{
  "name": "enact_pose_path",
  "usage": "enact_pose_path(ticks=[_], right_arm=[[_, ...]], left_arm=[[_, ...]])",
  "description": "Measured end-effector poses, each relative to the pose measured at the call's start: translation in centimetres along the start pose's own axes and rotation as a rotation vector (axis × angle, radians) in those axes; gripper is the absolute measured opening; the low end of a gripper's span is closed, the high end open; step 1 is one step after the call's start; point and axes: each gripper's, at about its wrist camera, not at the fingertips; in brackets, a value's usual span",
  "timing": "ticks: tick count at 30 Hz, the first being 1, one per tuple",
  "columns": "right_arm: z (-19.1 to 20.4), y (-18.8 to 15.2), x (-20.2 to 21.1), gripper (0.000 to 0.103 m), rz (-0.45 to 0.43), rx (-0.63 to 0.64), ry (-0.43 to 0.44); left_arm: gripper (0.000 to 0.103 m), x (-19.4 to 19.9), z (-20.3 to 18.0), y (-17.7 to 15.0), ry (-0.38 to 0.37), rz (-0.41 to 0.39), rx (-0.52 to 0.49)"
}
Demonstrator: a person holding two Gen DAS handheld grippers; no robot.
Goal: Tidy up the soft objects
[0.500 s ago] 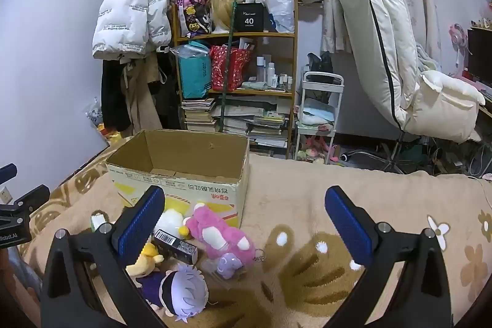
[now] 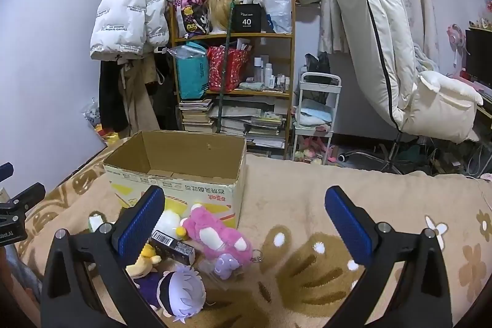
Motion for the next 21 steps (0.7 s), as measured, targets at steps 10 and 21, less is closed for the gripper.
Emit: enact_pose_path(ticks=[10, 21], right_arm=[[-0.2, -0.2, -0.7, 0.103, 0.022, -0.009, -0.006], [-0.5, -0.4, -1.1, 0.103, 0.038, -0.019, -0.01]], left_arm=[[0.102, 0.2, 0.2, 0.2, -0.007, 0.001, 0.001], [0.102, 0.2, 0.2, 0.1, -0.002, 0.005, 0.001]])
Point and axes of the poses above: each gripper's, at about its wrist camera, not at the fingertips, and x roughly against the way its jaws point, z to its left, y to its top, and after that the axes turned 7 degrees about -x, right-handed
